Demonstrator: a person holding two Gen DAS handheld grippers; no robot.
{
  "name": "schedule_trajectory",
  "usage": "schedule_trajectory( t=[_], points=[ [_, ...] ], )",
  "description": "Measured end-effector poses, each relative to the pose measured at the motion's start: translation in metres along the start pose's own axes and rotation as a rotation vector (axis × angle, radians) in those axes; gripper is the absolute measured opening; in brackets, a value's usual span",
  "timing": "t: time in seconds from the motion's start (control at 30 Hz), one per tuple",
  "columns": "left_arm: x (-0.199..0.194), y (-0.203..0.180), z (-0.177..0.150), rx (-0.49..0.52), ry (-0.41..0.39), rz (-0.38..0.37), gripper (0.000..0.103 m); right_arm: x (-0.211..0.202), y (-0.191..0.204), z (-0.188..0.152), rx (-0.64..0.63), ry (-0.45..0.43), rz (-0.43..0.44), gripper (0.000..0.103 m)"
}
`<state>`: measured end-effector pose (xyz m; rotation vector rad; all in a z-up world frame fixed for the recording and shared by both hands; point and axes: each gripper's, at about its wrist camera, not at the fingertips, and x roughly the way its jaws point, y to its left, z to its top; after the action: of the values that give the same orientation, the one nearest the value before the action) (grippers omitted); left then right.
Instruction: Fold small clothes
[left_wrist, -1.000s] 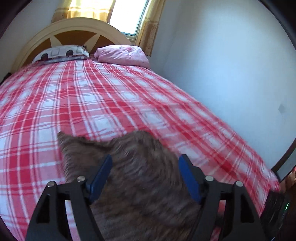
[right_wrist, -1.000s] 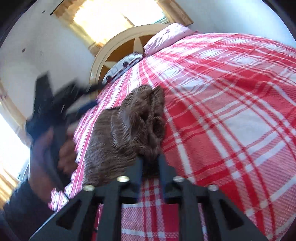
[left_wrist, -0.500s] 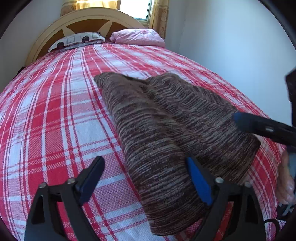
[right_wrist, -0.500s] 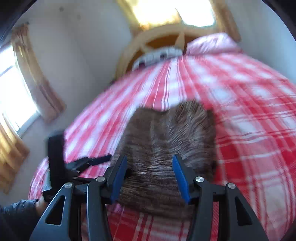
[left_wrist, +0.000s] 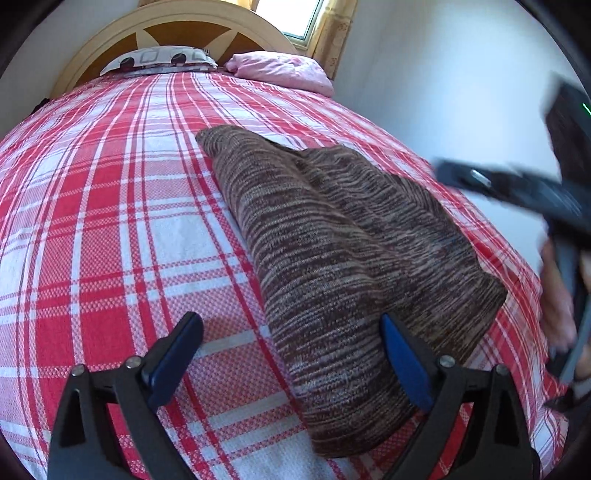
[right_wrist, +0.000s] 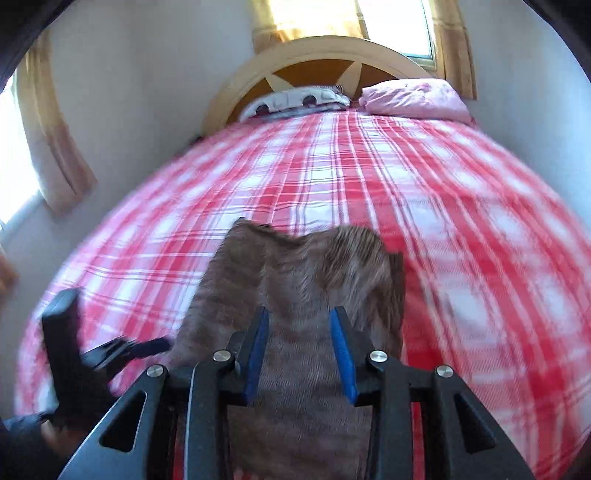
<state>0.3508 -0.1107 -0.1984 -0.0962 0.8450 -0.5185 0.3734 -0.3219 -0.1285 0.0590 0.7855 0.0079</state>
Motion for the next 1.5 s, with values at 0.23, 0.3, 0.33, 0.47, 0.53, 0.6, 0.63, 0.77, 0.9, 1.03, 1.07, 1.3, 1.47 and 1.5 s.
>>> schedule_trajectory(
  t=[0.23,0.3,0.33,0.47,0.53,0.6,0.63,0.77,0.9,1.03,1.07,1.3,1.47,1.5],
  points=[
    [-0.001,-0.001,-0.003,0.006,-0.004,0.02,0.101,0.08,-0.067,0.032,0.175,0.183,-0.085,0.036],
    [0.0,-0.002,-0.003,0.015,-0.001,0.025,0.102,0.093,-0.076,0.027,0.254,0.248,0.053,0.027],
    [0.0,-0.003,-0.003,0.018,0.001,0.027,0.102,0.095,-0.078,0.024,0.292,0.258,0.101,0.019],
    [0.001,-0.002,-0.004,0.019,0.002,0.025,0.103,0.083,-0.082,0.023,0.284,0.187,0.062,0.003],
    [0.001,-0.002,-0.004,0.02,0.002,0.026,0.103,0.082,-0.091,0.023,0.311,0.156,-0.009,0.003],
    [0.001,-0.003,-0.004,0.025,0.005,0.031,0.103,0.087,-0.096,0.019,0.324,0.175,-0.037,0.003],
    [0.001,-0.004,-0.004,0.028,0.007,0.034,0.103,0.089,-0.092,0.016,0.3,0.187,-0.047,0.003],
    [0.001,-0.005,-0.005,0.029,0.009,0.036,0.103,0.081,-0.076,0.022,0.221,0.167,-0.088,0.006],
    [0.001,-0.004,-0.005,0.026,0.009,0.032,0.103,0.037,-0.058,0.027,0.139,0.063,-0.083,0.039],
    [0.0,-0.002,-0.004,0.024,0.008,0.026,0.103,0.007,-0.038,0.011,0.1,0.021,0.159,0.039],
    [0.0,-0.002,-0.004,0.027,0.009,0.029,0.103,0.006,-0.033,0.004,0.075,0.035,0.195,0.039],
    [0.007,-0.009,-0.005,0.073,0.038,0.09,0.103,0.04,-0.058,-0.042,0.101,0.148,0.079,0.039],
    [0.007,-0.009,-0.006,0.074,0.04,0.096,0.103,0.015,-0.065,-0.039,0.162,0.073,0.062,0.039],
    [0.007,-0.009,-0.005,0.074,0.04,0.096,0.103,0.007,-0.065,-0.039,0.159,0.042,0.069,0.039]
  ],
)
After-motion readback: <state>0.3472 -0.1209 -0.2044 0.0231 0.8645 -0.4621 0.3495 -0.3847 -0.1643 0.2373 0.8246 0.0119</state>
